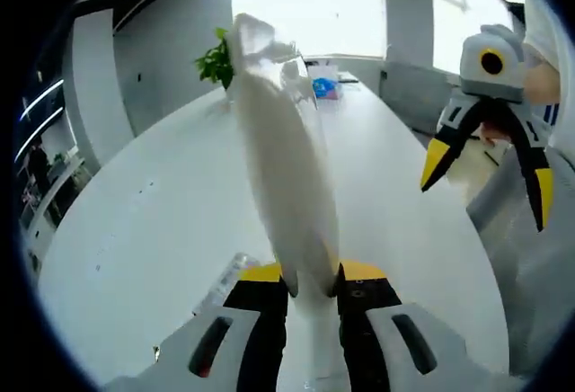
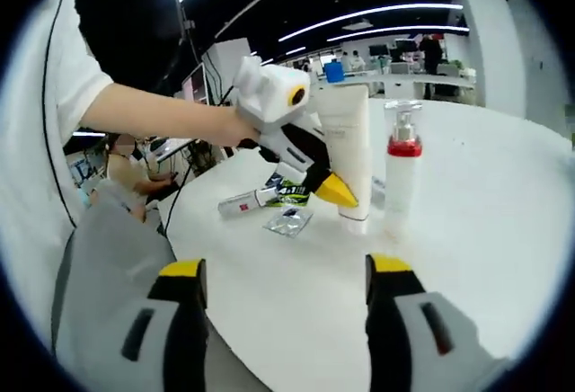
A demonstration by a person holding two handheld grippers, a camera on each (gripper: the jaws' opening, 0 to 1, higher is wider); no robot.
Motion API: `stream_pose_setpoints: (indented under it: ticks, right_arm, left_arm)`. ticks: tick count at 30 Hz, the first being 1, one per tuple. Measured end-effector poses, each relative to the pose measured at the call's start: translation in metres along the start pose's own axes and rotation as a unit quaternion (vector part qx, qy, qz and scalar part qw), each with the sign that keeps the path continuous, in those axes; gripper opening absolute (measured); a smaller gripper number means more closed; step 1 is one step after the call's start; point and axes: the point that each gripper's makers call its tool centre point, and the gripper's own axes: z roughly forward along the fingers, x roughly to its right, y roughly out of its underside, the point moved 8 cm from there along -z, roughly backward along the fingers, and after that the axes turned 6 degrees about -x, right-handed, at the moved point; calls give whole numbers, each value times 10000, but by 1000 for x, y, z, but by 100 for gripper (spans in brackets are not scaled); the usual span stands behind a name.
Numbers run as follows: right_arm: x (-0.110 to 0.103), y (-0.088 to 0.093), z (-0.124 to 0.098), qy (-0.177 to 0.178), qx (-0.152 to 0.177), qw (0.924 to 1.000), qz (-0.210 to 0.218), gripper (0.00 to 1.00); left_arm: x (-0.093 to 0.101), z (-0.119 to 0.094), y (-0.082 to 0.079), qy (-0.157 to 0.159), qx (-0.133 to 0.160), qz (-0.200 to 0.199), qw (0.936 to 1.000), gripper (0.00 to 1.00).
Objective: Arrange the skincare products in the storage area until every visible bottle or jar stands upright without overlapping.
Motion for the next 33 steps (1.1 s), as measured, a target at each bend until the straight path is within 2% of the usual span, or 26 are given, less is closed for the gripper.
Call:
stream_pose_setpoints:
  ticks: [3, 8, 22, 25, 28, 30, 33]
  right_arm:
    - [2, 4, -5, 102, 7, 9999, 112, 76]
    - [5, 9, -11, 207, -40, 9996, 199, 74]
    - [7, 15, -15, 309, -51, 9989, 355, 74]
    - [7, 14, -16, 301, -34, 9990, 343, 74]
    - [7, 13, -16, 295, -17, 9989, 364, 74]
    - [7, 12, -16, 302, -14, 9989, 358, 74]
    - [6, 11, -16, 306, -21, 9989, 343, 74]
  left_arm:
    - [-6, 3, 0, 16, 50, -38, 10000, 17]
    - [-13, 5, -2, 21, 29, -44, 10000, 18]
    - [-14, 7, -2, 23, -37, -110, 9999, 18]
    - [-14, 8, 1, 6, -152, -136, 9998, 19]
    - [-13, 9, 6, 7, -274, -160, 9995, 23]
    - [-12, 8, 6, 9, -222, -251, 9994, 29]
    - [-11, 6, 7, -45, -232, -327, 9992, 32]
